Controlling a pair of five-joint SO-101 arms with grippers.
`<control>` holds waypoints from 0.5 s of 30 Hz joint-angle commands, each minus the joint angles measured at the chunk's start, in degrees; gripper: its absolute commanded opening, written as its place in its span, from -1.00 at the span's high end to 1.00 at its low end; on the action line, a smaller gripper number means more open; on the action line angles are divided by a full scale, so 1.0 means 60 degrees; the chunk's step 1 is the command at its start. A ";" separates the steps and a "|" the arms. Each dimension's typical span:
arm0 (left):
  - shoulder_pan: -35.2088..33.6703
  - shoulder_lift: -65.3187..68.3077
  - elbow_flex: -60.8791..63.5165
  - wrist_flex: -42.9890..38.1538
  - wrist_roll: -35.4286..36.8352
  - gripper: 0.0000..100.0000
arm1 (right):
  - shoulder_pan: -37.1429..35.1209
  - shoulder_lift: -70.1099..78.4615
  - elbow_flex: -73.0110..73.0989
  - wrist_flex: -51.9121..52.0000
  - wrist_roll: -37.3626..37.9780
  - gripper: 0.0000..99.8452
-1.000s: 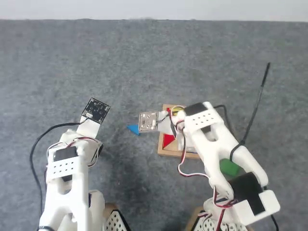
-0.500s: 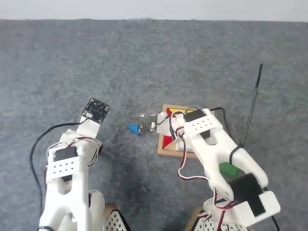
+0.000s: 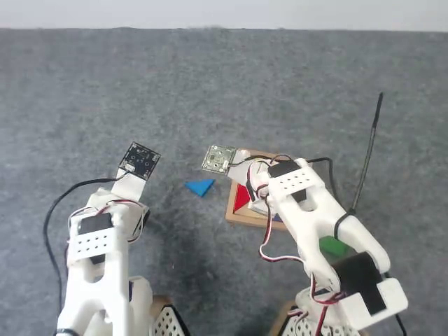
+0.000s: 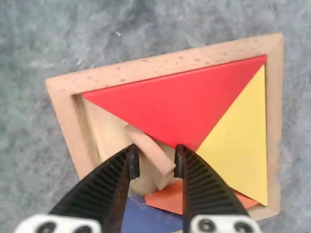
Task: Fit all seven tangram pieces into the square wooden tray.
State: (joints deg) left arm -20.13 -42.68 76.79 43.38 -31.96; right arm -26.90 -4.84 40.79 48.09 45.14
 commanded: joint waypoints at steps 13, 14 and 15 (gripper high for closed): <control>0.0000 -0.0059 -0.0081 0.0015 -0.0088 0.65 | 0.0681 -0.2337 -0.0059 0.0227 0.0088 0.45; 0.0000 -0.0059 -0.0081 0.0015 -0.0088 0.65 | 0.0886 -0.2396 -0.0059 0.0227 0.0088 0.45; 0.0000 -0.0059 -0.0081 0.0015 -0.0088 0.65 | 0.1048 -0.2381 -0.0029 0.0212 0.0103 0.45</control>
State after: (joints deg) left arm -20.13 -42.68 76.79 43.38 -31.96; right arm -23.82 -15.21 40.79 49.05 44.44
